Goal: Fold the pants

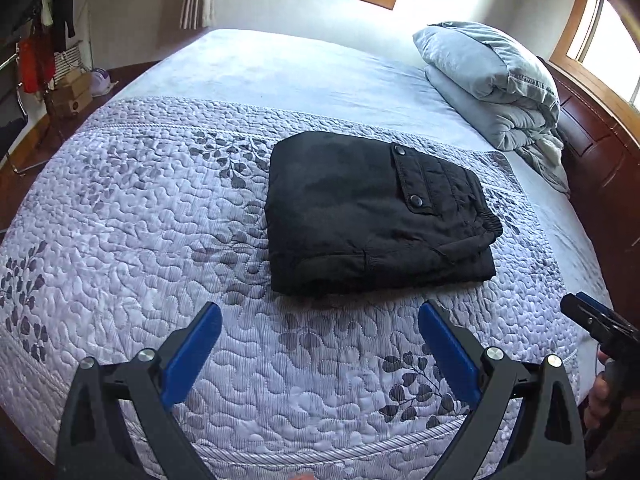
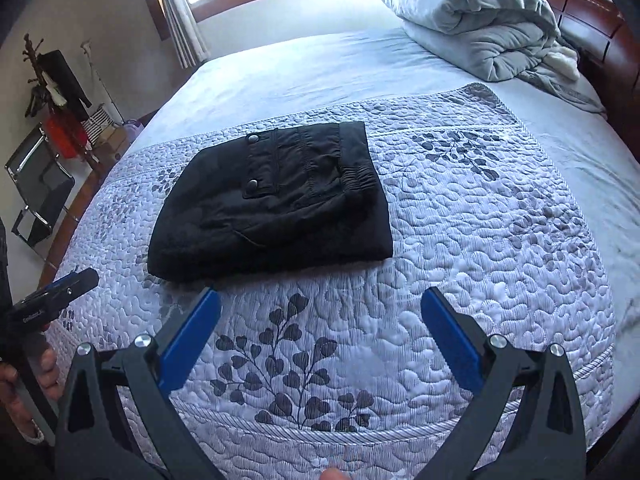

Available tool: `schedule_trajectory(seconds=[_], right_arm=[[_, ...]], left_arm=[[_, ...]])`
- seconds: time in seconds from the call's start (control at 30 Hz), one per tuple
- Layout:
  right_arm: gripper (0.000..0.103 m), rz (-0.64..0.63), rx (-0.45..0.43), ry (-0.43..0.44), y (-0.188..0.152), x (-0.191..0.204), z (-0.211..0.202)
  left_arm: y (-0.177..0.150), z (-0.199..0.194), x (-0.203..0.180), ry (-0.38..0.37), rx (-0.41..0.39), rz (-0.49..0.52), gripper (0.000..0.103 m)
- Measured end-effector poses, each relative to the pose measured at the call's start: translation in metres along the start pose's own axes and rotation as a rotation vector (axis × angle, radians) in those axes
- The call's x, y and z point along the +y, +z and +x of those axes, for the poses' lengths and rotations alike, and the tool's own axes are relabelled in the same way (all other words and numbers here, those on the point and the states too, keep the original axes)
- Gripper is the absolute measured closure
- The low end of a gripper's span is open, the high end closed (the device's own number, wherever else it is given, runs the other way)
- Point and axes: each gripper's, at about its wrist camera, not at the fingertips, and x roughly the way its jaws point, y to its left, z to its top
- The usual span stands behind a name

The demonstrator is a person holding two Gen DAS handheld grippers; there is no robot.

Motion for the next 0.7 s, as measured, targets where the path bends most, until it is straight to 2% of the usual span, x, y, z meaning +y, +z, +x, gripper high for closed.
schedule_trajectory(seconds=[0.17, 0.7], right_arm=[[0.003, -0.023, -0.009, -0.023, -0.003, 0.005, -0.003], [0.003, -0.028, 0.003, 0.000, 0.000, 0.014, 0.013]], left_arm=[[0.001, -0.002, -0.004, 0.020, -0.008, 0.007, 0.004], [0.006, 0.013, -0.008, 0.018, 0.009, 0.052, 0.004]])
